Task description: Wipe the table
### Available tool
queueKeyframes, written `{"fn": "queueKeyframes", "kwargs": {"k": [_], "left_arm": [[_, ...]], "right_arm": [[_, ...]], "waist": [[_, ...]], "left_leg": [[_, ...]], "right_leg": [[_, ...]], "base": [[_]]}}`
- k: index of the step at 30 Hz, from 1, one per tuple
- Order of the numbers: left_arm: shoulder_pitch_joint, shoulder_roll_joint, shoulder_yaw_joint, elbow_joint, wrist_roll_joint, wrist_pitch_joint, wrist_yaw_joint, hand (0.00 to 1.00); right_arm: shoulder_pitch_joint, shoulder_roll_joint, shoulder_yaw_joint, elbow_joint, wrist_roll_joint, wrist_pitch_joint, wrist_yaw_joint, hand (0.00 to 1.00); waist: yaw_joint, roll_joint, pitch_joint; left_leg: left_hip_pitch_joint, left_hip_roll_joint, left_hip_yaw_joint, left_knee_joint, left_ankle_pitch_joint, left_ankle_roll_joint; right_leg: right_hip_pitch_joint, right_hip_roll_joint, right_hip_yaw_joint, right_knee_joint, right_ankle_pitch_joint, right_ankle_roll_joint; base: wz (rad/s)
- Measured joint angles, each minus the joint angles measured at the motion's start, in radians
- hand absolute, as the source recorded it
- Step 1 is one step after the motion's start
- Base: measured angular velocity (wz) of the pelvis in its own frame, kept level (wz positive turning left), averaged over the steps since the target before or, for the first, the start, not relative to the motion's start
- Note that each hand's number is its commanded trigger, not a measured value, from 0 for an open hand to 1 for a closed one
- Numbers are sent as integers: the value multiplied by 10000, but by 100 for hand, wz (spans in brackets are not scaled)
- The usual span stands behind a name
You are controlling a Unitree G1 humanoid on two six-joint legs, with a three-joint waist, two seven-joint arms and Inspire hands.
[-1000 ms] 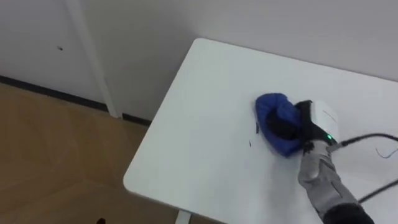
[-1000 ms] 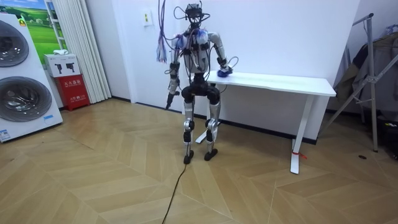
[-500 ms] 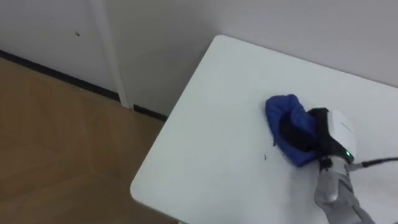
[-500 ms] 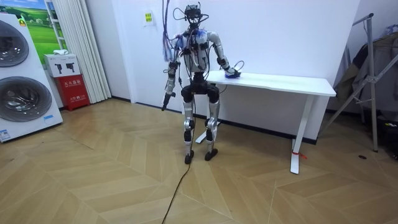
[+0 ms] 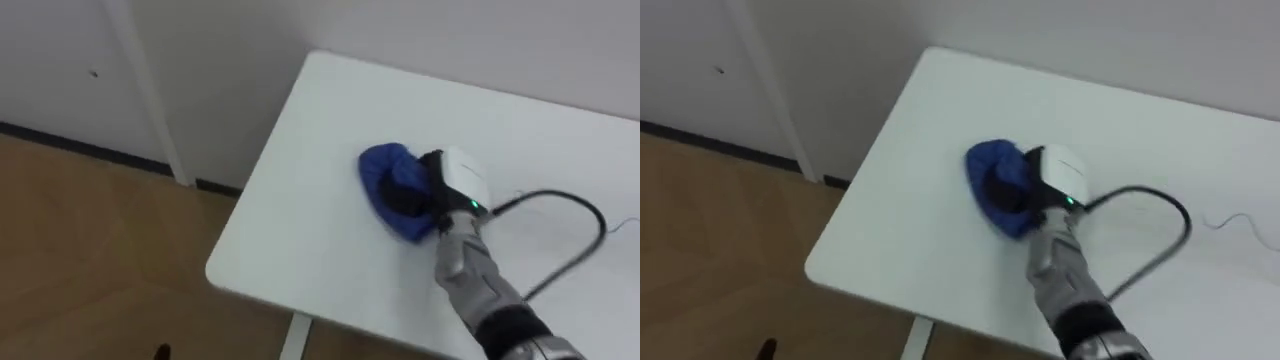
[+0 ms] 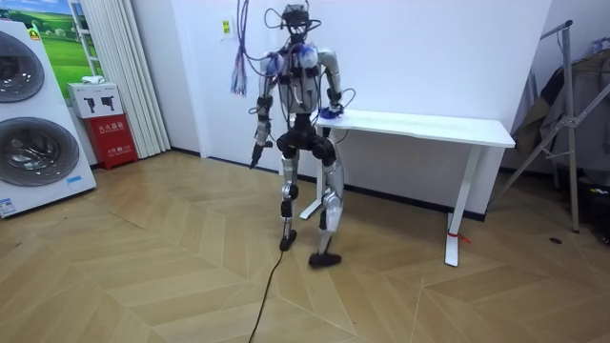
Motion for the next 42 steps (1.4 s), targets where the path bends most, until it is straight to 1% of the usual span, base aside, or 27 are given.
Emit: {"fn": "queueKeyframes", "kwargs": {"k": [2,4,5,6,7,8,9,10,11,12,13,14,15,17,18,20,22,23,25,27,28,29,32,34,36,39,42], "left_arm": [[215,8,19,11,23,1,-73,0],[402,113,57,10,9,-4,-210,0],[410,239,119,14,14,-22,-344,0],[370,380,207,59,13,-147,-413,0],[369,460,329,80,32,-230,-442,0],[311,717,520,47,130,-343,-517,0],[251,1006,609,-68,233,-389,-554,0],[235,1147,663,-101,288,-401,-564,0],[234,1364,749,-144,389,-401,-544,0],[133,1435,747,-135,321,-381,-491,0],[157,1329,736,-135,289,-379,-484,0],[203,1088,730,-150,167,-405,-499,0],[251,871,740,-151,99,-411,-499,0],[427,714,744,-148,78,-414,-509,0],[535,675,791,-204,78,-411,-507,0],[611,556,855,-224,102,-385,-514,0],[796,470,859,-229,103,-285,-587,0],[893,395,851,-229,101,-188,-638,0],[1036,270,841,-248,95,-113,-783,0],[1229,125,756,-519,34,38,-844,0],[1295,124,745,-664,-65,78,-890,0],[1394,140,913,-946,-163,152,-949,0],[1446,133,1449,-1102,-335,211,-856,0],[1518,119,1507,-1324,-341,207,-734,0],[1333,129,1612,-1417,-319,189,-587,0],[1139,124,1662,-1893,-342,-148,-551,0],[749,-31,1613,-1876,-311,-387,-574,0]], "right_arm": [[-42,-54,-26,-23,137,-16,-292,100],[349,-229,-26,-81,372,-147,-566,100],[678,-337,-47,-120,509,-311,-760,100],[966,-475,-125,-162,511,-492,-1028,100],[1162,-509,-230,-134,516,-616,-1166,100],[1697,-531,-530,-150,522,-867,-1467,100],[2289,-598,-805,-303,539,-1102,-1728,100],[2570,-643,-942,-427,538,-1181,-1791,100],[3021,-683,-1212,-563,542,-1313,-1874,100],[3315,-837,-1335,-622,749,-1409,-1967,100],[3475,-993,-1331,-665,837,-1433,-1970,100],[3715,-1308,-1348,-857,931,-1429,-1853,100],[3759,-1595,-1369,-943,900,-1420,-1676,100],[3629,-1776,-1423,-1256,812,-1213,-1277,100],[3429,-1745,-1412,-1280,787,-1141,-1060,100],[3132,-1736,-1401,-1459,487,-1046,-675,100],[2917,-1725,-1382,-1651,164,-915,-372,100],[2714,-1720,-1377,-1704,168,-874,-183,100],[2533,-1735,-1438,-1768,79,-767,4,100],[2345,-1824,-1541,-1765,121,-719,187,100],[2313,-1822,-1588,-1763,199,-732,169,100],[2297,-1779,-1625,-1776,211,-806,23,100],[2660,-1708,-1613,-1635,-100,-1502,-473,100],[3141,-1670,-1606,-1651,-160,-1820,-1053,100],[3916,-1666,-1637,-1636,-37,-2119,-1713,100],[4464,-1663,-1878,-1620,107,-2120,-1833,100],[4286,-1636,-1901,-1615,81,-1831,-1557,100]], "waist": [[35,203,27],[-71,341,39],[-385,387,44],[-722,209,-19],[-969,213,18],[-1423,70,-47],[-1883,-32,-87],[-2033,-113,-111],[-2185,-245,-159],[-2313,-179,-240],[-2270,-6,-317],[-2208,106,-371],[-2180,101,-328],[-2164,139,-326],[-2171,2,-263],[-2148,-95,-115],[-2134,-107,-60],[-2097,-14,9],[-1914,181,88],[-1583,342,125],[-1481,431,124],[-1258,540,23],[-1592,537,-40],[-1970,516,-65],[-2588,370,-240],[-2885,123,-430],[-2771,-21,-379]], "left_leg": [[-471,314,-489,370,73,-124],[-498,529,-1131,339,136,-277],[-597,586,-1579,355,126,-481],[-770,588,-1904,467,70,-638],[-829,618,-2122,540,76,-730],[-874,749,-2648,566,140,-980],[-939,1006,-3162,592,189,-1306],[-935,1170,-3300,590,219,-1502],[-883,1522,-3376,652,215,-1867],[-810,2051,-3475,883,155,-2141],[-736,2360,-3460,918,146,-2091],[-519,2725,-3113,707,295,-1799],[-160,3005,-2888,272,598,-1631],[-42,3234,-2425,-110,1203,-1658],[-92,3274,-2022,-133,1750,-1635],[-356,3277,-1594,290,1944,-1639],[-654,3280,-1261,778,1937,-1639],[-860,3232,-1249,1250,1787,-1482],[-1071,2412,-1631,1952,944,-1249],[-1261,603,-2261,2157,-171,-720],[-1250,191,-2241,1869,-301,-557],[-1081,-416,-2272,1376,-239,-179],[-618,-498,-2053,365,137,-92],[-302,-525,-2025,-51,207,-86],[131,-622,-2174,-492,265,-95],[560,-678,-2334,-983,363,-109],[746,-677,-2339,-1122,364,-109]], "right_leg": [[89,420,-311,-371,-3,114],[-60,485,-224,210,-86,251],[-286,337,27,595,-339,308],[-541,-118,349,638,-502,330],[-566,-304,535,534,-501,320],[-536,-499,818,47,-460,307],[-343,-471,857,-698,-237,227],[-234,-450,850,-1063,-70,212],[-257,-345,818,-1385,441,107],[-262,-71,648,-991,246,1152],[-293,142,550,-646,-65,1025],[-471,338,470,-34,-603,706],[-666,568,549,355,-920,484],[-1084,817,648,879,-1288,116],[-1322,952,769,1072,-1473,-141],[-1432,1227,791,1023,-1559,-367],[-1435,1549,788,837,-1563,-589],[-1358,1796,920,647,-1536,-792],[-1303,1979,1365,403,-1504,-973],[-1347,1954,1904,207,-1435,-1082],[-1429,1957,1944,129,-1389,-1119],[-1623,1982,2178,-38,-1264,-1103],[-1409,2188,2192,-854,-789,-1039],[-1108,2213,2157,-1151,-619,-827],[-496,2177,1823,-1671,-488,-289],[78,2160,1425,-1954,-492,-230],[265,2203,1367,-2176,-424,-169]], "base": [[18],[38],[69],[76],[94],[112],[109],[83],[50],[29],[4],[-19],[-24],[-23],[-15],[-5],[6],[0],[-5],[-24],[-49],[-64],[-33],[2],[22],[16],[-10]]}}
